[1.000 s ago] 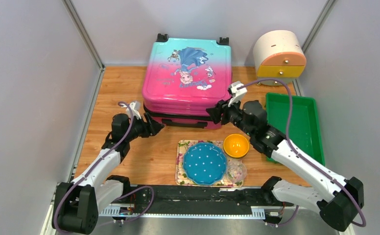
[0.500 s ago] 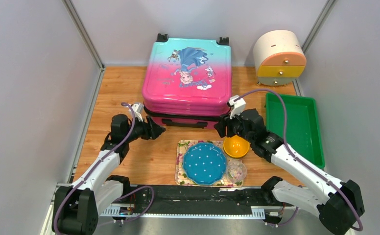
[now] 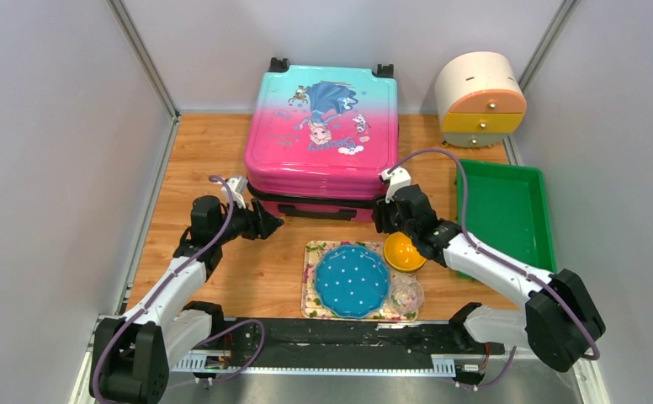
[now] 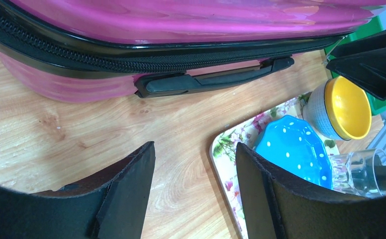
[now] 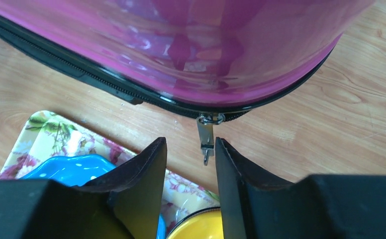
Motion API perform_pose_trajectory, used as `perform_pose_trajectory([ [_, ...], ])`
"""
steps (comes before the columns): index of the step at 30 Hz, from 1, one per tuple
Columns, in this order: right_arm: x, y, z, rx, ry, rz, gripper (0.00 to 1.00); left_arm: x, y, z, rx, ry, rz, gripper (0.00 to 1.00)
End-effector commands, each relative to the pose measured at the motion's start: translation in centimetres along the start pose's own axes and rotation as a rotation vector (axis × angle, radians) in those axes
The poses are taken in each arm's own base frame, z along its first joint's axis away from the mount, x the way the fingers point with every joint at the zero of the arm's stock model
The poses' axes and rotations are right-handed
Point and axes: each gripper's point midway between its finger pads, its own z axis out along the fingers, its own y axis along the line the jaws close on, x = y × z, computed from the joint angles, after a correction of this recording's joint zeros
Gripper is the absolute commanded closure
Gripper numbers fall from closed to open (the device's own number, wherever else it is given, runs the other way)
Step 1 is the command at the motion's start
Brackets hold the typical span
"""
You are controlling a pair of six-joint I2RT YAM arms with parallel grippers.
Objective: Open, take out, and arrange the luggage
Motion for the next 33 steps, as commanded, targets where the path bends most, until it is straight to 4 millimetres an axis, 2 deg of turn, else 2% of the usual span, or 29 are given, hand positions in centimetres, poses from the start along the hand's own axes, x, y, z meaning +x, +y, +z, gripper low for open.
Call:
perform_pose_trajectory([
  [1, -2.0, -0.8, 1.1, 0.054, -0.100, 0.019, 0.58, -1.7, -0.2, 0.0, -0.004, -0.034, 0.051, 0.31],
  [7, -1.0, -0.1, 1.5, 0.009, -0.082, 0.012, 0.83, -1.4, 0.2, 0.1, -0.024, -0.034, 0.037, 0.32],
  [8, -0.8, 0.1, 1.4, -0.009, -0.080, 0.007, 0.97, -1.3, 0.3, 0.2, -0.025, -0.031, 0.032, 0.32],
  [9, -1.1, 0.3, 1.3, -0.021, -0.091, 0.007, 1.00, -1.3, 0.2, 0.2, -0.022, -0.032, 0.033, 0.32],
  [14, -1.7, 1.1, 0.3, -0.069, -0.108, 0.007, 1.00, -0.9, 0.3, 0.3, -0.017, -0.026, 0.018, 0.34],
  [20, -3.4, 5.8, -1.8, -0.291, -0.147, 0.049, 1.00, -0.5, 0.1, 0.8, -0.003, -0.013, -0.005, 0.38],
  [26, -4.4, 8.4, -1.3, -0.373, -0.170, 0.140, 1.00, 0.7, -0.9, 1.9, 0.025, 0.016, -0.006, 0.40],
  [31, -6.1, 9.5, -0.9, -0.393, -0.209, 0.231, 1.00, 2.0, -1.0, 2.9, 0.023, 0.040, -0.032, 0.42],
  [33, -6.6, 9.8, -0.6, -0.401, -0.219, 0.261, 1.00, 2.3, -1.9, 3.1, 0.067, 0.042, -0.003, 0.41],
])
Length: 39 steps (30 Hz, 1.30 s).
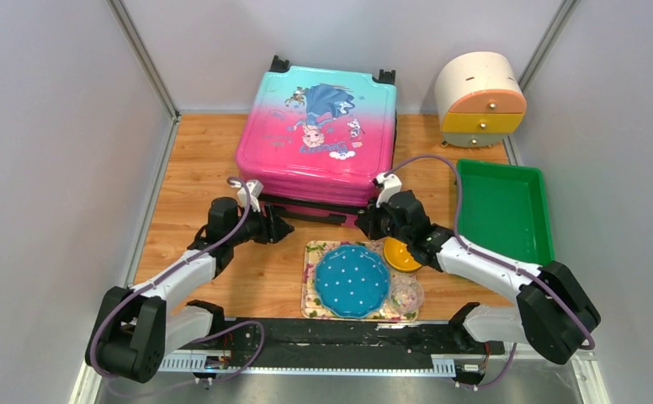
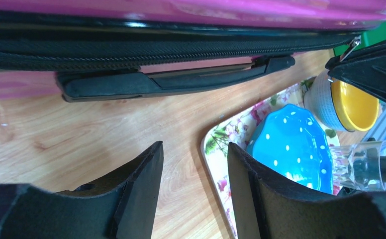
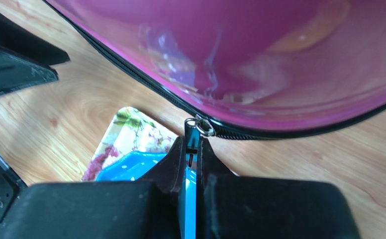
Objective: Open, take out, and arrange the luggage
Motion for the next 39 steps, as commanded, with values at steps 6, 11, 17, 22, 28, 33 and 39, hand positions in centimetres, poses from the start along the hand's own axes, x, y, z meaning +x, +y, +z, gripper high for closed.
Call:
perform_pose_trajectory([
  [6, -6.9, 7.0, -0.4, -0.255, -0.207, 0.097, 1.00, -0.5, -4.5, 1.0, 0.183, -0.047, 0.130, 0.39],
  [11, -6.4, 8.2, 0.7, -0.252, -0.210, 0.095, 1.00, 0.7, -5.4, 1.4, 0.215, -0.059, 0.156, 0.39],
  [17, -6.0, 8.9, 2.0, -0.214, -0.176, 0.090, 0.72, 1.7, -6.8, 2.1, 0.245, -0.092, 0.203, 0.39],
  [22, -7.3, 7.7, -0.6, -0.153, -0.176, -0.008, 0.47, 1.5, -7.5, 2.6, 0.247, -0.112, 0.215, 0.37],
  [28, -8.4, 5.8, -5.2, -0.104, -0.191, -0.095, 0.46, 1.3, -8.5, 3.5, 0.217, -0.167, 0.261, 0.36],
  [33, -10.3, 4.8, -7.3, -0.076, -0.234, -0.201, 0.51, 2.1, -10.4, 4.4, 0.266, -0.165, 0.331, 0.37],
  [39, -12.9, 3.2, -8.1, -0.047, -0.268, -0.210, 0.53, 1.9, -12.4, 6.1, 0.340, -0.189, 0.359, 0.36],
])
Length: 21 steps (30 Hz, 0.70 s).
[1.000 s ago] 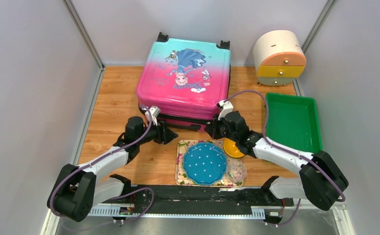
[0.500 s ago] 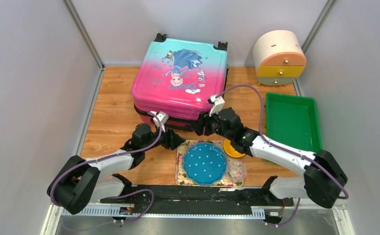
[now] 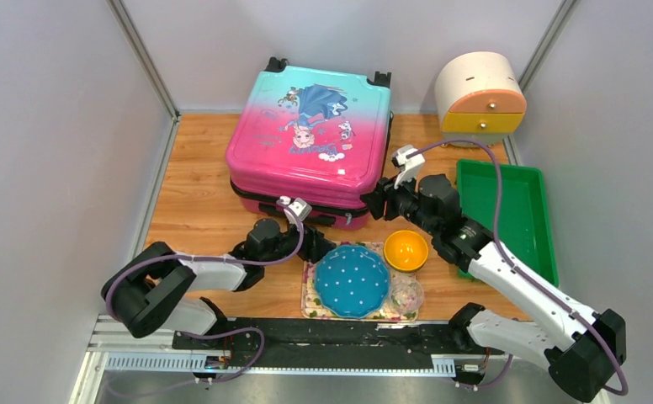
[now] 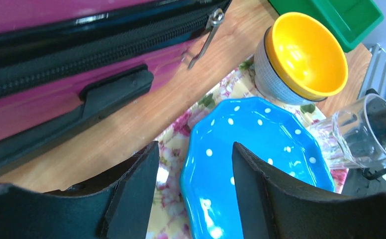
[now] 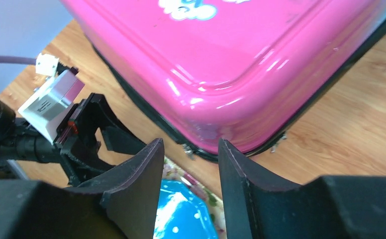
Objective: Open, take out, and arrange the luggage
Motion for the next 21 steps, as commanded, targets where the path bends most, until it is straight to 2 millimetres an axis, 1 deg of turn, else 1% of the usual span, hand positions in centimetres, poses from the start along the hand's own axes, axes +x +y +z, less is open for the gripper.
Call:
perform_pose_trajectory([
  [1, -2.6, -1.3, -0.4, 0.015, -0.024, -0.055, 0.53, -4.6, -1.8, 2.3, 0.070, -0.151, 0.109, 0.36],
  [2, -2.7, -1.4, -0.5, 0.019, -0.024, -0.059, 0.53, -4.8, -1.8, 2.6, 0.052, -0.161, 0.145, 0.36],
  [4, -3.2, -2.1, -0.6, 0.049, -0.040, -0.068, 0.53, -5.7, -1.6, 3.5, 0.024, -0.180, 0.159, 0.36],
  [5, -3.1, -2.2, -0.6, 0.054, -0.038, -0.074, 0.55, -6.2, -1.1, 3.7, -0.011, -0.194, 0.146, 0.36],
  [6, -2.9, -2.3, -0.6, 0.054, -0.029, -0.081, 0.60, -6.6, -1.0, 4.2, -0.023, -0.200, 0.139, 0.37],
  [7, -2.5, -2.5, -0.7, 0.065, -0.012, -0.073, 0.62, -6.6, -0.8, 4.4, -0.033, -0.198, 0.134, 0.38],
  [8, -1.5, -2.7, -0.9, 0.070, 0.022, -0.067, 0.62, -6.8, -0.6, 4.6, -0.048, -0.204, 0.143, 0.38],
  [9, -0.7, -2.5, -1.0, 0.058, 0.039, -0.062, 0.62, -6.7, -0.9, 4.9, -0.045, -0.199, 0.157, 0.38],
  [10, 0.5, -2.6, -1.3, 0.053, 0.053, -0.045, 0.61, -6.9, -1.1, 5.2, -0.048, -0.204, 0.171, 0.38],
  [11, 0.9, -2.7, -1.5, 0.058, 0.053, -0.029, 0.59, -7.1, -0.7, 5.3, -0.084, -0.212, 0.190, 0.39],
  [12, 0.9, -2.6, -1.8, 0.054, 0.046, -0.018, 0.58, -6.9, -0.8, 5.6, -0.093, -0.200, 0.189, 0.39],
  [13, 1.6, -2.3, -1.9, 0.032, 0.068, -0.013, 0.58, -7.0, -0.7, 5.6, -0.102, -0.202, 0.184, 0.39],
  [14, 1.8, -2.1, -2.1, 0.016, 0.076, -0.012, 0.56, -7.2, -0.8, 5.4, -0.098, -0.207, 0.181, 0.39],
  [15, 2.2, -1.7, -2.2, -0.006, 0.088, -0.009, 0.54, -7.0, -0.9, 5.0, -0.096, -0.201, 0.189, 0.38],
  [16, 2.5, -0.7, -2.3, -0.068, 0.091, -0.012, 0.54, -6.5, -0.8, 4.6, -0.097, -0.181, 0.197, 0.38],
  [17, 4.1, -0.6, -2.2, -0.093, 0.119, -0.014, 0.54, -6.4, -0.9, 4.1, -0.094, -0.172, 0.222, 0.38],
  [18, 4.6, -0.3, -2.2, -0.119, 0.112, -0.015, 0.54, -5.8, -0.8, 2.9, -0.097, -0.152, 0.228, 0.37],
  [19, 3.6, 0.5, -1.7, -0.169, 0.042, -0.023, 0.54, -5.4, -0.5, 2.2, -0.102, -0.137, 0.230, 0.37],
  [20, 6.1, 0.1, -1.4, -0.171, 0.066, -0.011, 0.53, -6.0, -0.9, 1.1, -0.084, -0.151, 0.227, 0.37],
  [21, 6.0, 0.2, -1.0, -0.180, 0.030, -0.007, 0.53, -4.1, -0.1, 0.2, -0.105, -0.089, 0.214, 0.37],
])
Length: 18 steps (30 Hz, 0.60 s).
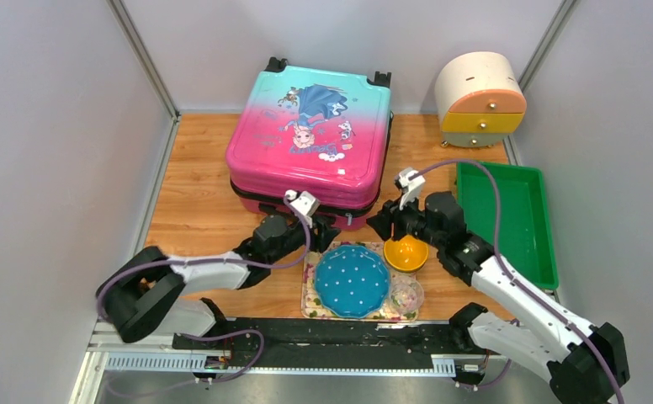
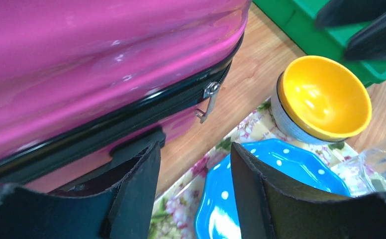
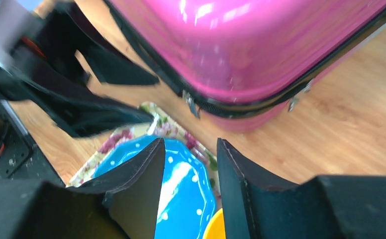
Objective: Open, take out, and arrange the luggage
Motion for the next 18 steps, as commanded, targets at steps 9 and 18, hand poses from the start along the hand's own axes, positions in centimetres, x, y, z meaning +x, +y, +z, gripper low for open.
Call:
perform_pose_trajectory([
  [9, 3.9, 1.7, 5.5, -0.098, -0.151, -0.091, 0.56, 2.5, 3.2, -7.3, -0.107, 0.102, 0.058, 0.35],
  [18, 3.6, 3.2, 7.8, -0.114, -0.172, -0.161, 0.56, 2.1, 4.5, -7.6, -0.136, 0.077, 0.041, 0.35],
])
